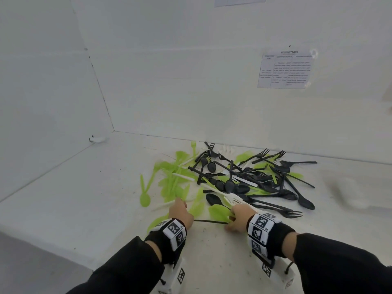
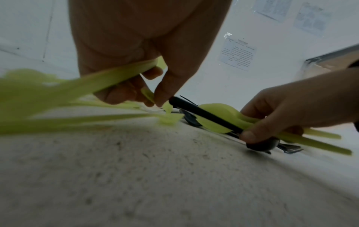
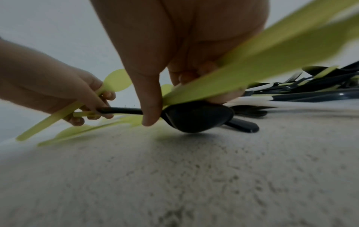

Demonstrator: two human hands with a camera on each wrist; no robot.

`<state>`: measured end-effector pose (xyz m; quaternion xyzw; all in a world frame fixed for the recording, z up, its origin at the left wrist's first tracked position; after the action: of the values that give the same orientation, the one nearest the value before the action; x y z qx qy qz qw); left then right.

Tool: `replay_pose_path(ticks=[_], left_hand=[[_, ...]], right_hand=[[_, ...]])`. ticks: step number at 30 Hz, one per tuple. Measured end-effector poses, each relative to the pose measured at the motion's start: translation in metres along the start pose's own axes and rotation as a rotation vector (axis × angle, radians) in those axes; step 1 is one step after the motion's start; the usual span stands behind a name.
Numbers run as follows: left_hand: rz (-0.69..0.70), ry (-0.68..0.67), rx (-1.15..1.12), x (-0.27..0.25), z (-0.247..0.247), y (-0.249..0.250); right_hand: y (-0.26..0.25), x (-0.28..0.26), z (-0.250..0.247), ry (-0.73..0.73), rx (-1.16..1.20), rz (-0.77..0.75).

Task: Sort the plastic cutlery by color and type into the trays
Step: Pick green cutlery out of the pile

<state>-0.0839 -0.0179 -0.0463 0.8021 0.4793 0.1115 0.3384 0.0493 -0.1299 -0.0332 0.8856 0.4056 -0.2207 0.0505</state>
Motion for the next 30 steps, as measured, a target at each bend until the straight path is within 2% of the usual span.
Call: replay_pose_path(ticks=[5, 10, 12, 17, 22, 26, 30], left_hand=[[0.104, -0.017, 0.217, -0.004, -0.004, -0.003], [0.027, -0.148, 0.435, -0.011, -0.002, -0.008], [0.01, -0.158, 0.476, -0.012, -0.001, -0.007], [0.033, -0.044, 0.464, -0.006, -0.001, -0.004], [0.05, -0.113, 0.49, 0.007, 0.0, -0.002], [0.052, -0.089, 0.484, 0.01, 0.002, -0.005], [0.085, -0.088, 0.404, 0.013, 0.006, -0.009]], right_hand=[[0.006, 0.0, -0.006, 0.021, 0.088, 0.032], [0.013, 0.006, -0.011, 0.09, 0.157, 0.071], [0.016, 0.006, -0.013, 0.125, 0.22, 0.085], [0.014, 0.002, -0.02, 0.157, 0.338, 0.085], [0.008, 0.0, -0.018, 0.067, 0.582, 0.067], [0.003, -0.001, -0.017, 0.039, 0.606, 0.019], [0.003, 0.002, -0.013, 0.01, 0.639, 0.036]])
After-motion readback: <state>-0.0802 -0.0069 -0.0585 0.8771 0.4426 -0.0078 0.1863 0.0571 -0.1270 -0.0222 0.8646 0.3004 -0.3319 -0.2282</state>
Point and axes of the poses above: each hand's wrist, its own x-axis towards the middle knuckle, its own z-axis out of the palm, y = z × x, the point moved 2 cm from there along x, towards the middle knuckle, and after that the axes turned 7 degrees about z, right-handed, at the moved point
